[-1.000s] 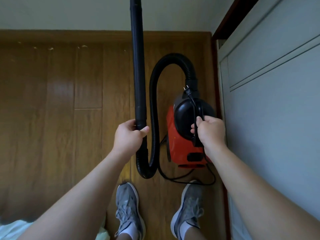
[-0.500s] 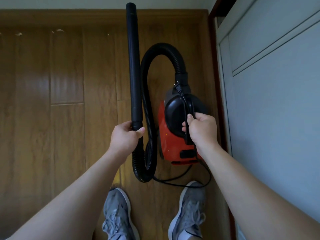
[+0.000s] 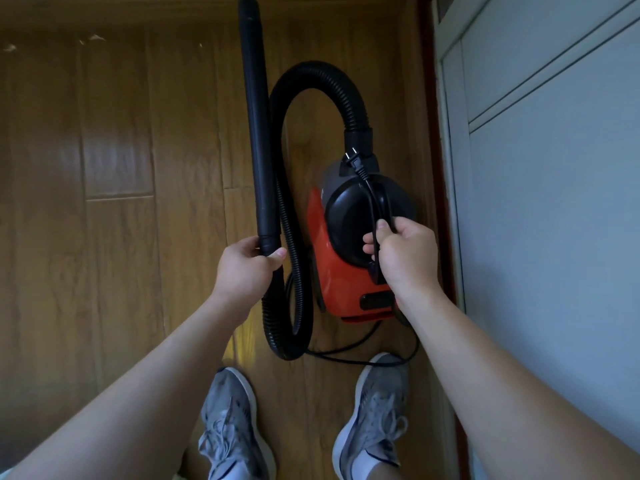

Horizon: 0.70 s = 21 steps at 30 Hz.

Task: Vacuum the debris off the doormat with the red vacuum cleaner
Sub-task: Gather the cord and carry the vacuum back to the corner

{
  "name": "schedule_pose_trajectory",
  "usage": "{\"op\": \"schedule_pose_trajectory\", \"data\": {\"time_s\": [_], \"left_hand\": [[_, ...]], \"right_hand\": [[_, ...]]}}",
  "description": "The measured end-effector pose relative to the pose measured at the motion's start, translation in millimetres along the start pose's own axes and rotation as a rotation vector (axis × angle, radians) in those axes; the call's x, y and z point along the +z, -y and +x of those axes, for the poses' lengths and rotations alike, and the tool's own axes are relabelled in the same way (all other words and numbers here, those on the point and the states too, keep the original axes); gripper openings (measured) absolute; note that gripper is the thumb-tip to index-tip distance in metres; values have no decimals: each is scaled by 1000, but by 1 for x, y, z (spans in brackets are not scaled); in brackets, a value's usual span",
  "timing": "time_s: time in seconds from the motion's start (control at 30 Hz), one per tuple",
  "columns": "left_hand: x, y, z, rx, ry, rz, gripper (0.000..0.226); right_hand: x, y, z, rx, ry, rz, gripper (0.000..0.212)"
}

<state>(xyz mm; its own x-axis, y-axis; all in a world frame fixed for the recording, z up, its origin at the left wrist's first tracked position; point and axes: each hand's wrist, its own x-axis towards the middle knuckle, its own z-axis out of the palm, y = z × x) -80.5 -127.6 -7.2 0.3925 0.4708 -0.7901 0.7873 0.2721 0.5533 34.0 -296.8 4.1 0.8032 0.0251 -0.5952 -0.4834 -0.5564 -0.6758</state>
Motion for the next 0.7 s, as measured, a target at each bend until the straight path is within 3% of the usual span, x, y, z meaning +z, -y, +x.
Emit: {"op": "schedule_pose_trajectory", "data": {"time_s": [0.7], "left_hand": [[-4, 2, 0, 27, -17, 18, 40]], "right_hand": [[0, 6, -3, 26, 16, 28, 18]]}}
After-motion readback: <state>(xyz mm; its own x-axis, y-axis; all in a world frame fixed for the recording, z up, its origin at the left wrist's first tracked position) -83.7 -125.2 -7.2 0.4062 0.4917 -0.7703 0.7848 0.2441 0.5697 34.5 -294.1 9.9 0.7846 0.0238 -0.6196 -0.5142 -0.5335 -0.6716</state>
